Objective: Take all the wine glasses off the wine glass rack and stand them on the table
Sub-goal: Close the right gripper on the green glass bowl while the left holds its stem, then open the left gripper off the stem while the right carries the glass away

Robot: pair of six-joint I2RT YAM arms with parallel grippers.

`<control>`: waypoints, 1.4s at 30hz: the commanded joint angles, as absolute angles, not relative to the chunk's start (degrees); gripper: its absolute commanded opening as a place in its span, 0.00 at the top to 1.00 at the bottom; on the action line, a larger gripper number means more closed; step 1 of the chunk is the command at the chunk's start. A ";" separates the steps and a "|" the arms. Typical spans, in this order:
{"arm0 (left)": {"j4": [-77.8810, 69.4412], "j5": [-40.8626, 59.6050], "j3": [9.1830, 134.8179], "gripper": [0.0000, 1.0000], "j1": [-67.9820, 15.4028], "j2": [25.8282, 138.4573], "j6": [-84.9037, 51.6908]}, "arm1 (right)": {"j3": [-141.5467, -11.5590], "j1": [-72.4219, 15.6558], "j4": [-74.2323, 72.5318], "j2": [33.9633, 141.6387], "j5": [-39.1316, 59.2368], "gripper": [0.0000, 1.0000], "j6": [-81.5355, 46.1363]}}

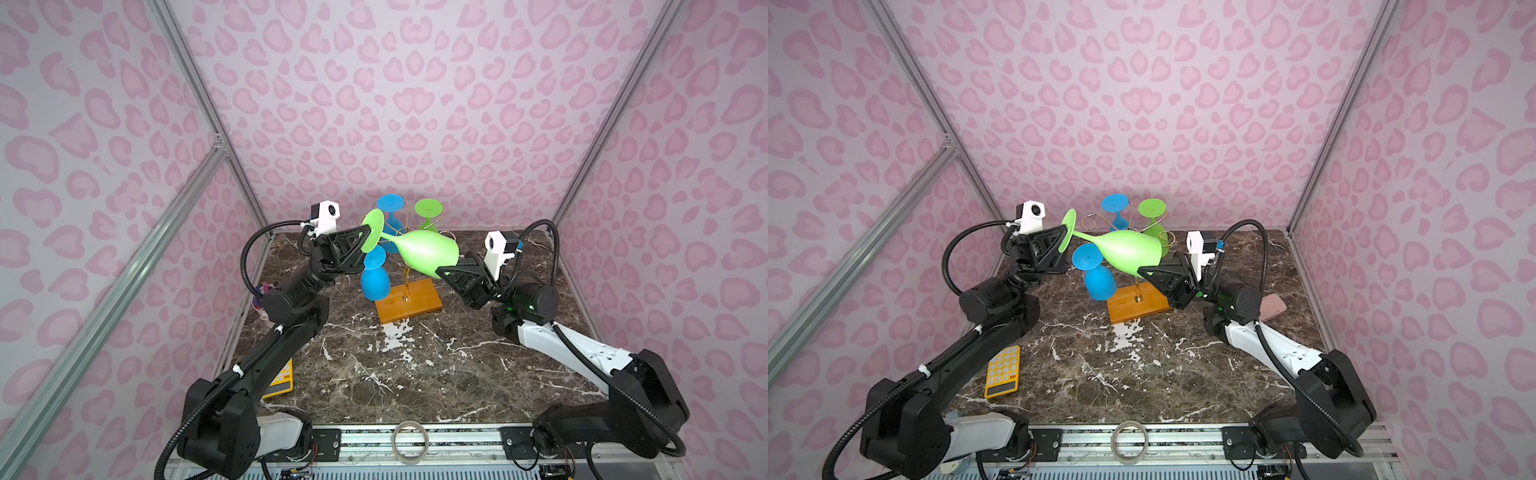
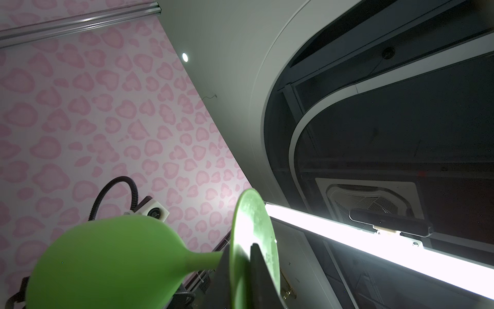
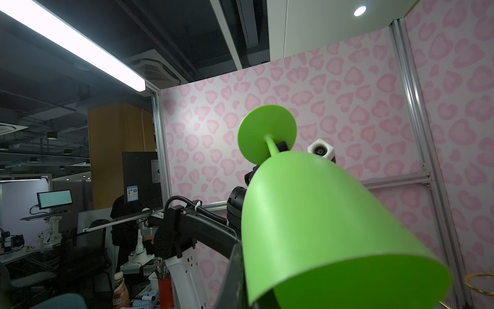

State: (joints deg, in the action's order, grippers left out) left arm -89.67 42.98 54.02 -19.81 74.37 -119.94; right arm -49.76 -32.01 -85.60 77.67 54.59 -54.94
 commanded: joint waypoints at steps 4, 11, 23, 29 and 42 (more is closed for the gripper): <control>-91.32 48.82 54.41 0.52 -19.27 74.45 -133.40 | -49.23 -32.04 -66.91 68.60 46.83 1.00 -41.23; -83.75 53.35 56.07 0.22 -18.73 71.95 -126.96 | -51.46 -32.08 -49.03 60.37 41.77 1.00 -30.02; 3.91 53.85 76.73 0.02 -16.68 55.88 -55.10 | -72.52 -23.20 2.84 56.29 26.94 1.00 -16.99; 14.63 42.54 78.34 0.03 -15.28 52.13 -40.22 | -84.39 -18.33 21.94 61.49 23.06 1.00 -13.28; 14.32 12.48 69.03 0.03 -15.21 39.29 -18.60 | -103.38 -18.02 54.46 76.94 8.02 1.00 -3.06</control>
